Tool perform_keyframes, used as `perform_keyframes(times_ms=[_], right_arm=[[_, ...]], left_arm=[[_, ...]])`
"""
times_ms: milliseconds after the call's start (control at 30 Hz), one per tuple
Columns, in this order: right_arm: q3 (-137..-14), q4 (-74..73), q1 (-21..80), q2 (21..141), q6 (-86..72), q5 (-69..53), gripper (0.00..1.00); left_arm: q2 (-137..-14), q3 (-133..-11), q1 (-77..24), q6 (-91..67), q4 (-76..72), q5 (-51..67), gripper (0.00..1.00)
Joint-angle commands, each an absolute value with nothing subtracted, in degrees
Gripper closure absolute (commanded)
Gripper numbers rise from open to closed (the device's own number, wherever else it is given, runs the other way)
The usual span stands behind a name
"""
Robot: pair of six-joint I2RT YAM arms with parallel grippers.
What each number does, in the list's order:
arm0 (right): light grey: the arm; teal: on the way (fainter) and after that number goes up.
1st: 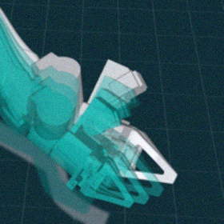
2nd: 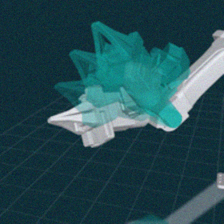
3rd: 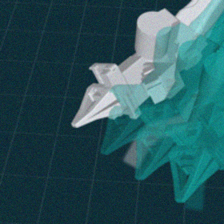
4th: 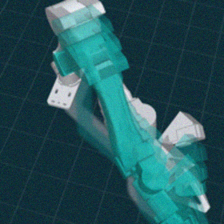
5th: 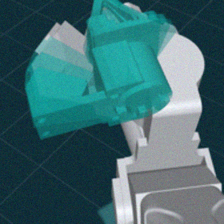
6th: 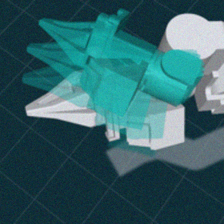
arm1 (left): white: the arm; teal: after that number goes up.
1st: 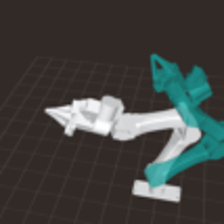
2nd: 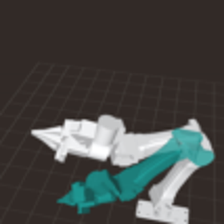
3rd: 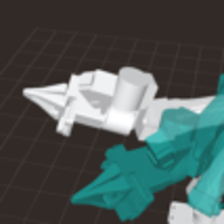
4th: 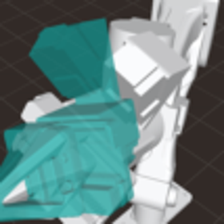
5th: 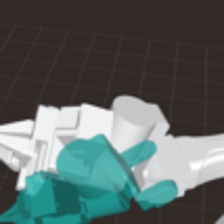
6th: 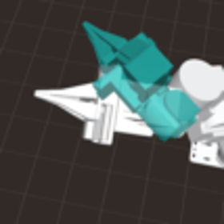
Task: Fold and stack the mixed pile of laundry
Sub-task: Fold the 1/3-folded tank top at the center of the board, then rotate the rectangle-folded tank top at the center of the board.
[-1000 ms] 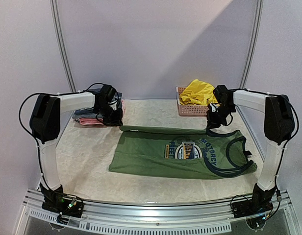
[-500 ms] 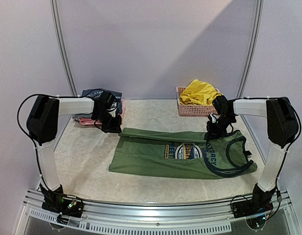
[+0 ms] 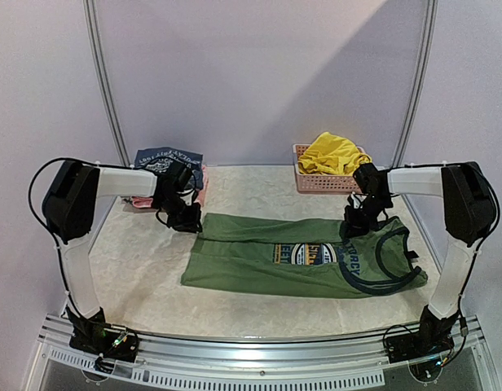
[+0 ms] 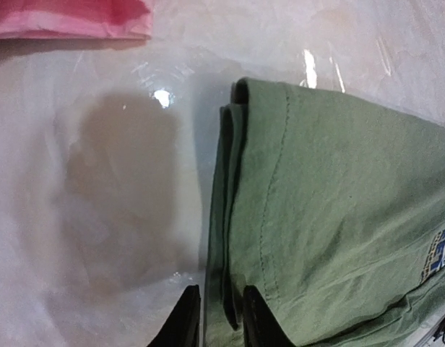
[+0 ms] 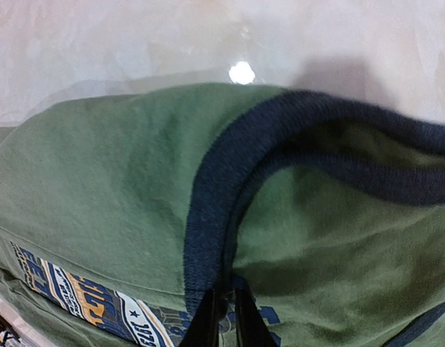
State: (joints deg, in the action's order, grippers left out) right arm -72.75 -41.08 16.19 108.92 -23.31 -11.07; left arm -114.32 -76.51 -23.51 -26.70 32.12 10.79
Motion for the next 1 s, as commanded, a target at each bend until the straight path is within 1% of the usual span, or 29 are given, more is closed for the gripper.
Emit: perform_keyframes(times_ms=[0, 133, 400, 533, 800, 967], right_arm=[[-71.1, -44.8, 16.6, 105.5, -22.7, -11.4, 0.87], [-71.4, -48.4, 16.6, 101.8, -21.9, -9.8, 0.86], [-72.1, -52.4, 16.6, 96.3, -26.3, -8.2, 0.84], [-68.5, -53.0, 17.3, 92.8, -31.5, -8.5, 0.82], [-56.9, -52.2, 18.8, 84.6, -37.6, -7.5, 0.78], [-55.2, -52.9, 18.8, 81.5, -39.0, -6.1, 0.77]], left_arm=[[-108.7, -75.5, -24.4, -24.9, 31.6, 8.4, 0.77], [-106.4, -77.1, -24.7, -22.4, 33.5, 7.2, 0.74], [-107.6, -82.8, -26.0, -17.5, 36.2, 8.9, 0.73], [-111.0, -87.5, -27.2, -15.5, 37.7, 10.6, 0.73], [-119.4, -96.8, -30.1, -14.0, 39.7, 12.0, 0.74], [-121.7, -99.7, -31.3, -13.5, 40.8, 11.8, 0.74]])
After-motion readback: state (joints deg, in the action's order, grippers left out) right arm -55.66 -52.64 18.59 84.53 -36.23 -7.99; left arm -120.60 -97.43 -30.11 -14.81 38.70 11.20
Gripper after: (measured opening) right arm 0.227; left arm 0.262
